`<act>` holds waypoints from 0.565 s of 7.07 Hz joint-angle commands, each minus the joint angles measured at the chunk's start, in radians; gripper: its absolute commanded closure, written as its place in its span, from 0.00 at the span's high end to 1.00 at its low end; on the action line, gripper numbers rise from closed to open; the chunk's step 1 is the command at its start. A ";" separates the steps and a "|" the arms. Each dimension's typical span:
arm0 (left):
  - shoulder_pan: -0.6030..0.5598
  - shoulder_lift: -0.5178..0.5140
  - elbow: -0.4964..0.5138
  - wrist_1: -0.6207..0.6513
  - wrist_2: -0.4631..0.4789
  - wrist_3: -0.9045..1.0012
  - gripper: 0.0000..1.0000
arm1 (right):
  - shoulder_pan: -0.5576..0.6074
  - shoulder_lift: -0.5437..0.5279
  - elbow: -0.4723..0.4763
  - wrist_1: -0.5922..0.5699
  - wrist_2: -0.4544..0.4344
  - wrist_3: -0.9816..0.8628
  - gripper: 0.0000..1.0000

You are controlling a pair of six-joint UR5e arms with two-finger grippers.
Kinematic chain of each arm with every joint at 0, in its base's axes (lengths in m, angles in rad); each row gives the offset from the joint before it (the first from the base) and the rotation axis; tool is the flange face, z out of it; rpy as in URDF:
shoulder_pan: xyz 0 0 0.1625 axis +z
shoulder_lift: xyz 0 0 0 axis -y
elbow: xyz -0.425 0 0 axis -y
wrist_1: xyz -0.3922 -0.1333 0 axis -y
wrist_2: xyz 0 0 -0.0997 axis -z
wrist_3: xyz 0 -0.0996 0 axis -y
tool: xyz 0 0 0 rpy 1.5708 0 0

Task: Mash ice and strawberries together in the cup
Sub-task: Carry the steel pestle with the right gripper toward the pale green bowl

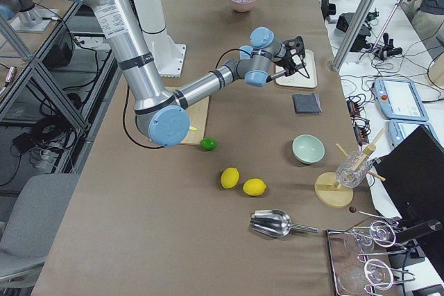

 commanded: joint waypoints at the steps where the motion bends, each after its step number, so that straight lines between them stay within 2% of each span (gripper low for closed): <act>1: 0.001 0.003 -0.012 0.000 0.000 0.000 0.97 | 0.068 -0.066 -0.012 -0.079 0.146 -0.070 0.00; 2: 0.001 0.004 -0.013 0.000 0.003 0.002 0.98 | 0.087 -0.092 -0.038 -0.112 0.198 -0.109 0.00; 4: 0.001 0.004 -0.035 0.000 0.009 0.002 0.98 | 0.168 -0.097 -0.093 -0.225 0.373 -0.231 0.00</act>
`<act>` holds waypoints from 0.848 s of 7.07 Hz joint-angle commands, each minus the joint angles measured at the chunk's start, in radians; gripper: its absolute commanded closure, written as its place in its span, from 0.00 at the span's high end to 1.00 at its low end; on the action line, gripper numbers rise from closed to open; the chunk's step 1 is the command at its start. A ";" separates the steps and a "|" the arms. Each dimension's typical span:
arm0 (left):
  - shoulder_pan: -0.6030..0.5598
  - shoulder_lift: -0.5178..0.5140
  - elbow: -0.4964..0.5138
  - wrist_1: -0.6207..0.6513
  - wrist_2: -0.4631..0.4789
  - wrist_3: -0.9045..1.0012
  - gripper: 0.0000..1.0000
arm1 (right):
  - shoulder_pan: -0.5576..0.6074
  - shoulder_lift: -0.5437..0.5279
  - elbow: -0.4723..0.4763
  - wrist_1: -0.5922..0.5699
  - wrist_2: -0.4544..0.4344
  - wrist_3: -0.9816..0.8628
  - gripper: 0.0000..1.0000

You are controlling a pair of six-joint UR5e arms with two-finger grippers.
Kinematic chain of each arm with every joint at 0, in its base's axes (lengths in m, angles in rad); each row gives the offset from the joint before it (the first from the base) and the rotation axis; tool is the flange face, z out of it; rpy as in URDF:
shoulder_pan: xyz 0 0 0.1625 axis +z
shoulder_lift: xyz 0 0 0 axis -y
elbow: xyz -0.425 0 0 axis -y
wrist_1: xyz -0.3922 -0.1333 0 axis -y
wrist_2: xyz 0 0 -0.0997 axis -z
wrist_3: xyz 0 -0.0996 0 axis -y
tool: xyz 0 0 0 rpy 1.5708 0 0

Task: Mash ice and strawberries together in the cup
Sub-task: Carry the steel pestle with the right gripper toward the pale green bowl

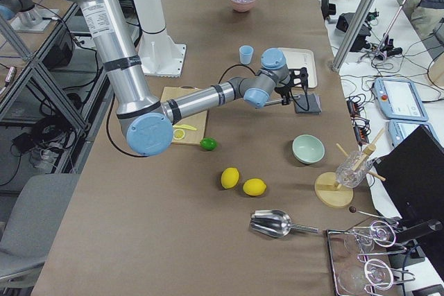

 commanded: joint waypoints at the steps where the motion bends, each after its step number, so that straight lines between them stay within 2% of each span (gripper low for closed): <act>1: 0.001 -0.002 -0.012 -0.002 0.004 0.002 0.97 | 0.062 -0.016 -0.026 -0.157 0.151 -0.149 0.00; 3: 0.018 -0.003 -0.011 -0.017 0.004 -0.003 0.97 | 0.070 -0.036 -0.023 -0.255 0.176 -0.191 0.00; 6: 0.035 0.001 -0.060 -0.018 0.005 -0.030 0.98 | -0.006 -0.142 -0.046 -0.257 0.166 -0.321 0.00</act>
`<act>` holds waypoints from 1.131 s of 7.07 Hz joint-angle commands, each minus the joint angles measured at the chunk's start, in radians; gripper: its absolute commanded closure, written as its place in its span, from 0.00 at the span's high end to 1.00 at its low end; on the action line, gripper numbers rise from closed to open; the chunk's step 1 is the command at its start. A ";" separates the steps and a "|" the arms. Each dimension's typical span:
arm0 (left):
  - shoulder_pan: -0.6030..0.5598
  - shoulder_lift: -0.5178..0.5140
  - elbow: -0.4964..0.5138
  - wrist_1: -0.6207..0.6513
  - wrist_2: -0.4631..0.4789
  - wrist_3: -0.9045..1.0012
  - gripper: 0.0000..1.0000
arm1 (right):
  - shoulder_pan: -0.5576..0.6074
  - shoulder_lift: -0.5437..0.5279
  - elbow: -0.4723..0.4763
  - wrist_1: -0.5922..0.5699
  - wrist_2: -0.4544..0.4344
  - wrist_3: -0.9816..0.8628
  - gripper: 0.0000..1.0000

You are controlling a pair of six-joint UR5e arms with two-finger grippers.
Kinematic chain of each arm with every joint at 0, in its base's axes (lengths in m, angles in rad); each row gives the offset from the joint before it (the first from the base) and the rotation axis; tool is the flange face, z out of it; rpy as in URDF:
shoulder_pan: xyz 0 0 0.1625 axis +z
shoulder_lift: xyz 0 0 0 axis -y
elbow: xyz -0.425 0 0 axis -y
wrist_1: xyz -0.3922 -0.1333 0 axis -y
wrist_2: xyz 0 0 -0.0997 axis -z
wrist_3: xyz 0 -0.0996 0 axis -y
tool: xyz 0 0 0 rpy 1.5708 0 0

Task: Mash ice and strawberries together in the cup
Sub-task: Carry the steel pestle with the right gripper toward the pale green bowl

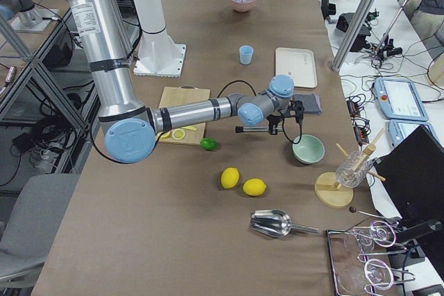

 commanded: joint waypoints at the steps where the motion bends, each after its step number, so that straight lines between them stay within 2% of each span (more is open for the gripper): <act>1: 0.001 0.012 -0.050 -0.001 0.001 -0.003 0.98 | -0.075 -0.026 -0.024 -0.004 -0.007 -0.042 0.00; 4: -0.001 0.020 -0.061 -0.002 0.001 0.004 0.98 | -0.101 -0.017 -0.031 -0.035 -0.002 -0.042 0.00; 6: 0.001 0.026 -0.061 -0.002 -0.004 0.004 0.97 | -0.081 0.075 -0.035 -0.180 -0.006 -0.051 0.00; 8: 0.006 0.029 -0.061 -0.002 -0.007 0.001 0.98 | -0.072 0.086 -0.049 -0.197 -0.008 -0.102 0.00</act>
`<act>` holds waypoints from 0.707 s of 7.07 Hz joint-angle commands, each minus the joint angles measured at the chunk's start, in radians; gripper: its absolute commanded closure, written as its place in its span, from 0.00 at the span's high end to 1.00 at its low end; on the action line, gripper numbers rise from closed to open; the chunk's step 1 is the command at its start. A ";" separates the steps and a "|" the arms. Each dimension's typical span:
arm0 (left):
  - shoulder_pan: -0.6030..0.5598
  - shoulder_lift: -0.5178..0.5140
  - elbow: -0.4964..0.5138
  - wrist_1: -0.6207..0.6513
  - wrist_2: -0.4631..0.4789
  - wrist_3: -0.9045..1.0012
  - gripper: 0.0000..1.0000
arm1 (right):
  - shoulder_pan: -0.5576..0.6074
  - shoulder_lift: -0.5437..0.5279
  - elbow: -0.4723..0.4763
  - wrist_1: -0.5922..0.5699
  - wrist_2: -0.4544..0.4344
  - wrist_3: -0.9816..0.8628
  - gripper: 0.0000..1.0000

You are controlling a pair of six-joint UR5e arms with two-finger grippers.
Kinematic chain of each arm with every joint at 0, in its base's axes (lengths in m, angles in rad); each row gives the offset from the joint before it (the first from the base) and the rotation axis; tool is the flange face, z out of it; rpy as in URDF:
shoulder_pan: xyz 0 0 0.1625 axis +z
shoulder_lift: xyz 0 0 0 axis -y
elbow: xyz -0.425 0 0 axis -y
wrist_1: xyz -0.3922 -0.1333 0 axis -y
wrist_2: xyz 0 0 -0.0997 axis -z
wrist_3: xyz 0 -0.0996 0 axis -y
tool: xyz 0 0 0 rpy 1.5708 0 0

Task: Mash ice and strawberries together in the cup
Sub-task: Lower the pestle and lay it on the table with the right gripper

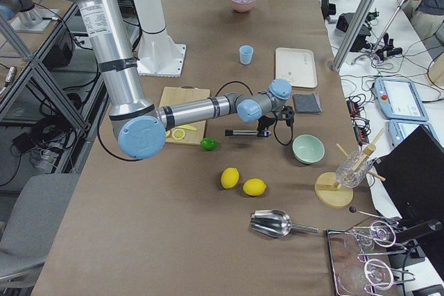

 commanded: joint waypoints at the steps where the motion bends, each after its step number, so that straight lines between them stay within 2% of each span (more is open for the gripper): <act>1: 0.002 0.002 0.000 0.000 -0.003 -0.002 0.98 | 0.004 0.029 -0.032 -0.018 -0.004 -0.039 0.00; 3: 0.002 0.002 -0.003 0.000 -0.003 -0.002 0.98 | -0.001 0.049 -0.069 -0.015 -0.011 -0.044 0.00; 5: 0.002 0.002 0.000 0.000 -0.003 0.000 0.97 | -0.001 0.052 -0.069 -0.017 -0.016 -0.044 0.14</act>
